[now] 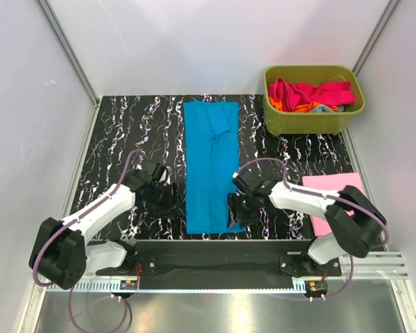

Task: Fold and stack the t-shirts
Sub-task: Fold the tshirt

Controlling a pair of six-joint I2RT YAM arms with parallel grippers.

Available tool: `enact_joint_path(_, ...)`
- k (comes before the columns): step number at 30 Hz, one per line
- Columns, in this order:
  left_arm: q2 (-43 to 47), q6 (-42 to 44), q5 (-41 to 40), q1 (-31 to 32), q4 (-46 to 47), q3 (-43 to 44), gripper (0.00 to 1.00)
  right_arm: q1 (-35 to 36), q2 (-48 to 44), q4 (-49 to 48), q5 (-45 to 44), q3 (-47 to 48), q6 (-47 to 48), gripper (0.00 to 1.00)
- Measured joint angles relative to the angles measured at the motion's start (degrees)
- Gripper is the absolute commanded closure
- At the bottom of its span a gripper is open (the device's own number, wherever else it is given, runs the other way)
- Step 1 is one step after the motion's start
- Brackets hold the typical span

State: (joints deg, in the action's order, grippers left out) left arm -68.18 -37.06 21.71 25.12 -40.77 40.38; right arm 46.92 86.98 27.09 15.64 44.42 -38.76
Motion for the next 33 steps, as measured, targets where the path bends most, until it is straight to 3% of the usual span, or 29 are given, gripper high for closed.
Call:
enact_joint_path(3, 0.0, -2.8, -1.4, 3.1, 0.7, -1.2, 0.47, -0.3, -4.1, 4.0, -0.7, 0.0, 0.7, 0.34)
enact_joint_path(10, -0.7, -9.3, -5.6, 8.8, 2.1, -1.9, 0.51, -0.3, -13.3, 7.2, -1.4, -0.8, -2.8, 0.37)
enact_joint_path(19, -8.0, -12.9, -8.6, 12.7, 3.7, -1.7, 0.53, -6.0, -12.9, 7.3, -1.1, -6.2, -3.9, 0.38)
enact_joint_path(33, -8.5, -15.1, -9.6, 13.7, 6.3, -3.3, 0.54, -9.1, -9.6, 1.9, 3.5, -9.9, -2.7, 0.41)
